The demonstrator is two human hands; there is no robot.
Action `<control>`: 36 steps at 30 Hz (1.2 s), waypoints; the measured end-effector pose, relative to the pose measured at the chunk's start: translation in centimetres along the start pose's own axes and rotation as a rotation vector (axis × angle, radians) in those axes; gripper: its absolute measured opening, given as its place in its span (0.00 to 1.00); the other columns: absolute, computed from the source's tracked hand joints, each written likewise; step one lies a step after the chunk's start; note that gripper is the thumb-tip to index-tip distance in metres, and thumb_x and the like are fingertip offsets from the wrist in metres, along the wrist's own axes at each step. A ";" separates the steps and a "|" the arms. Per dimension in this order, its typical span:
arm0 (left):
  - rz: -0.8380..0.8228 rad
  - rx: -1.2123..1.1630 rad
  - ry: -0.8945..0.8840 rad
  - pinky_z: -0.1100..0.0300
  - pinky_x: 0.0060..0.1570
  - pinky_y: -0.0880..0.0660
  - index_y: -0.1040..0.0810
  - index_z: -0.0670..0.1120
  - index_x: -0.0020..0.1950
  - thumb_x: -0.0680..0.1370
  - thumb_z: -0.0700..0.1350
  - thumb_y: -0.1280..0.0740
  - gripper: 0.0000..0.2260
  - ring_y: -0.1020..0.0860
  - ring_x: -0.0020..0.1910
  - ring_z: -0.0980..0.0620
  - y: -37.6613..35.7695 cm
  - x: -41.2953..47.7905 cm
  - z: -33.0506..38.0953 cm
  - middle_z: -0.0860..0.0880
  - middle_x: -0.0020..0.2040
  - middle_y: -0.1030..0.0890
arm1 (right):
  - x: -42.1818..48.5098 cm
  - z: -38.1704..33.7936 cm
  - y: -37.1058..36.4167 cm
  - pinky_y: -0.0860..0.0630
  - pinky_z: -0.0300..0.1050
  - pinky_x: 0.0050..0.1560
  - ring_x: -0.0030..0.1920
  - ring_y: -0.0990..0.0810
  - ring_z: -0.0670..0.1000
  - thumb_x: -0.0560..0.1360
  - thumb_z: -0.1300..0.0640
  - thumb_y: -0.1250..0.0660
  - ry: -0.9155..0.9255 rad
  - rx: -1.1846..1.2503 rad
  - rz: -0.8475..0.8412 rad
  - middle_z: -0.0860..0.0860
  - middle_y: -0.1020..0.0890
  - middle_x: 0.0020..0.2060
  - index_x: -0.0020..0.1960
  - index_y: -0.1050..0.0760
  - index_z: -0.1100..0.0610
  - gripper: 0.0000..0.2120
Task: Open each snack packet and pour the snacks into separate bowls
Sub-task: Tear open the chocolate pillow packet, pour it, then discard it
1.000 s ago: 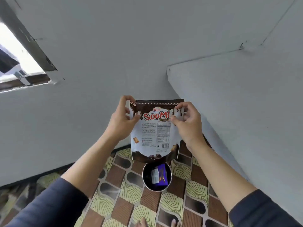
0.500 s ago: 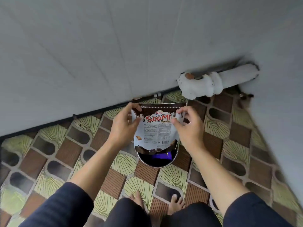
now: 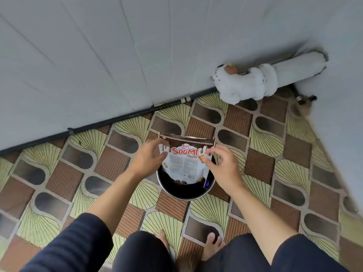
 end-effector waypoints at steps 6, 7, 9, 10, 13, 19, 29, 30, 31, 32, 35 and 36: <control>-0.008 -0.032 -0.076 0.55 0.55 0.20 0.22 0.52 0.60 0.82 0.47 0.35 0.07 0.19 0.54 0.53 6.6 -4.0 6.0 0.52 0.57 0.19 | -1.8 -8.3 4.9 0.30 0.28 0.50 0.53 0.24 0.37 0.76 0.57 0.27 0.088 -0.027 0.046 0.43 0.22 0.52 0.53 0.20 0.53 0.06; -0.003 -0.035 -0.093 0.57 0.52 0.20 0.22 0.52 0.60 0.83 0.47 0.35 0.07 0.18 0.53 0.54 7.7 -4.9 7.3 0.54 0.55 0.18 | -2.3 -9.9 5.8 0.28 0.30 0.51 0.53 0.23 0.39 0.76 0.57 0.27 0.104 -0.015 0.052 0.43 0.21 0.51 0.53 0.20 0.53 0.06; 0.012 -0.025 -0.132 0.63 0.46 0.22 0.21 0.50 0.59 0.83 0.47 0.36 0.07 0.19 0.50 0.57 10.1 -7.3 10.4 0.57 0.51 0.19 | -3.7 -13.6 7.7 0.23 0.39 0.55 0.54 0.22 0.41 0.76 0.57 0.27 0.133 0.011 0.033 0.42 0.21 0.50 0.54 0.20 0.52 0.07; 0.024 -0.023 -0.153 0.65 0.42 0.24 0.21 0.51 0.58 0.83 0.47 0.35 0.06 0.19 0.48 0.58 11.2 -8.4 11.8 0.58 0.50 0.20 | -4.4 -15.5 8.5 0.22 0.41 0.55 0.53 0.21 0.41 0.76 0.57 0.27 0.150 0.012 0.020 0.42 0.20 0.50 0.54 0.20 0.52 0.07; 0.037 -0.032 -0.224 0.64 0.40 0.24 0.21 0.54 0.54 0.83 0.48 0.35 0.03 0.19 0.44 0.59 15.9 -12.9 18.0 0.60 0.47 0.19 | -7.4 -22.9 13.1 0.21 0.43 0.53 0.51 0.20 0.42 0.76 0.56 0.28 0.222 0.037 0.030 0.43 0.19 0.47 0.54 0.20 0.51 0.07; 0.115 0.018 -0.459 0.67 0.40 0.25 0.22 0.56 0.49 0.82 0.51 0.35 0.04 0.18 0.41 0.59 27.4 -22.9 33.7 0.56 0.43 0.17 | -14.7 -37.3 26.3 0.21 0.35 0.46 0.48 0.20 0.41 0.77 0.57 0.28 0.339 0.137 0.171 0.43 0.18 0.45 0.54 0.19 0.52 0.06; 0.192 0.071 -0.921 0.55 0.40 0.20 0.23 0.61 0.46 0.81 0.51 0.33 0.05 0.19 0.36 0.55 34.1 -33.1 57.2 0.57 0.40 0.19 | -24.9 -46.7 46.8 0.20 0.50 0.48 0.47 0.19 0.44 0.77 0.55 0.28 0.447 0.126 0.621 0.43 0.17 0.42 0.50 0.20 0.50 0.03; 0.187 0.074 -0.955 0.55 0.40 0.20 0.23 0.60 0.46 0.81 0.51 0.33 0.05 0.19 0.36 0.55 33.4 -33.5 59.1 0.57 0.40 0.19 | -25.9 -46.5 48.6 0.20 0.50 0.47 0.47 0.19 0.44 0.77 0.55 0.28 0.448 0.124 0.667 0.43 0.17 0.42 0.50 0.20 0.50 0.03; 0.171 0.078 -0.982 0.57 0.40 0.21 0.22 0.59 0.47 0.81 0.51 0.33 0.04 0.19 0.37 0.54 32.5 -34.0 60.9 0.56 0.40 0.18 | -26.9 -46.0 50.3 0.20 0.50 0.47 0.47 0.19 0.44 0.77 0.55 0.28 0.445 0.121 0.709 0.43 0.17 0.42 0.50 0.20 0.50 0.02; 0.147 0.078 -1.005 0.59 0.39 0.22 0.22 0.58 0.48 0.81 0.51 0.33 0.03 0.19 0.37 0.54 31.3 -34.4 62.5 0.56 0.41 0.18 | -27.9 -45.4 52.0 0.21 0.49 0.47 0.47 0.19 0.44 0.77 0.55 0.28 0.439 0.113 0.748 0.44 0.17 0.41 0.49 0.20 0.50 0.02; 0.069 0.085 -1.069 0.62 0.38 0.24 0.22 0.58 0.48 0.81 0.52 0.34 0.03 0.19 0.38 0.54 26.9 -35.9 67.3 0.55 0.41 0.18 | -30.8 -42.7 56.8 0.22 0.47 0.47 0.46 0.19 0.44 0.77 0.55 0.28 0.393 0.077 0.839 0.44 0.17 0.41 0.49 0.20 0.50 0.02; 0.037 0.085 -1.089 0.62 0.38 0.24 0.22 0.58 0.48 0.81 0.52 0.34 0.03 0.19 0.38 0.54 25.3 -36.3 68.8 0.55 0.42 0.19 | -31.8 -41.6 58.4 0.22 0.47 0.47 0.46 0.20 0.44 0.77 0.55 0.28 0.374 0.070 0.864 0.45 0.17 0.41 0.49 0.20 0.50 0.02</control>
Point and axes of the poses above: each hand's wrist, its own x-axis towards the middle knuckle, its own y-axis out of the back of the hand, z = x × y, the point moved 5 cm from there along x, towards the middle knuckle
